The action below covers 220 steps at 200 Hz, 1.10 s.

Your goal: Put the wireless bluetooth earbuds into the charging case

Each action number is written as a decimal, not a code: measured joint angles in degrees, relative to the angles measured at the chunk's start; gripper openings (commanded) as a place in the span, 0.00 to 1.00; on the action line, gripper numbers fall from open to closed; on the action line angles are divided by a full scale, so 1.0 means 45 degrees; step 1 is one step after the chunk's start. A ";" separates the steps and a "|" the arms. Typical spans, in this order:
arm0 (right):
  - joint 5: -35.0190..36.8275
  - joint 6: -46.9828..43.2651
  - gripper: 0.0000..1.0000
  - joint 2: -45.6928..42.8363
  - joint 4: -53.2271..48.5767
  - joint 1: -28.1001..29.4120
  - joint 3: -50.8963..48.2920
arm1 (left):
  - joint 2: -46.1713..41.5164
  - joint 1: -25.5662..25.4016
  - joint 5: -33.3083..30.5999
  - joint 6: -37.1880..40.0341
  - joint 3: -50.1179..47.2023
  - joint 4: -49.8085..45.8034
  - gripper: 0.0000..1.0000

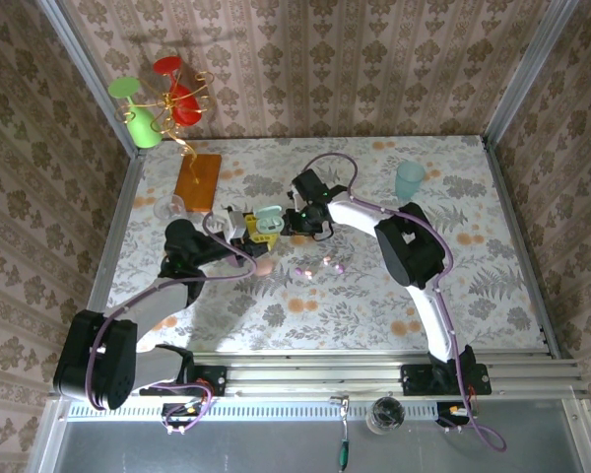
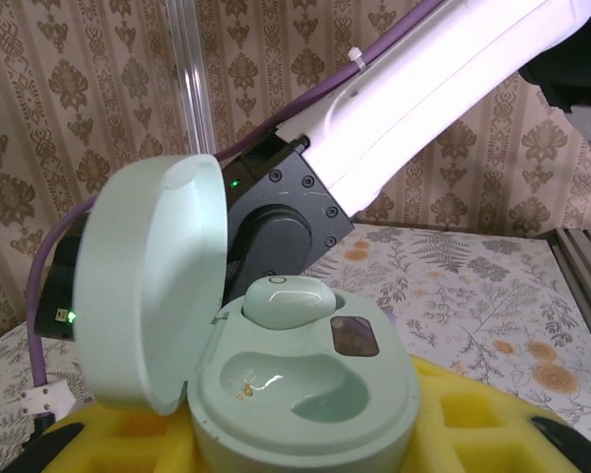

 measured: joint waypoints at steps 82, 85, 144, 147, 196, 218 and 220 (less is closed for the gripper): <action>-0.0083 -0.0083 0.19 0.0272 -0.0374 -0.0005 0.0442 | 0.0121 0.0000 0.0000 -0.0078 -0.0015 0.0379 0.29; -0.0078 -0.0073 0.19 0.0262 -0.0374 -0.0005 0.0442 | 0.0136 0.0000 -0.0005 -0.0083 -0.0015 0.0379 0.29; 0.0121 0.0452 0.20 -0.2195 0.0204 -0.0010 -0.2633 | 0.0335 0.0000 -0.0005 -0.0078 -0.0015 0.0379 0.29; 0.0185 0.0515 0.20 -0.2443 0.0282 -0.0015 -0.2880 | 0.0345 0.0000 -0.0005 -0.0078 -0.0015 0.0384 0.29; 0.0874 0.1331 0.20 -0.6499 0.1384 -0.0175 -0.7295 | 0.0510 -0.0087 -0.0005 -0.0078 -0.0015 0.0461 0.29; 0.1282 0.1758 0.19 -0.7975 0.1467 -0.0199 -0.9199 | 0.0510 -0.0146 -0.0005 -0.0073 -0.0015 0.0457 0.29; 0.1341 0.1821 0.19 -0.8126 0.1472 -0.0199 -0.9389 | 0.0510 -0.0155 -0.0005 -0.0073 -0.0015 0.0457 0.29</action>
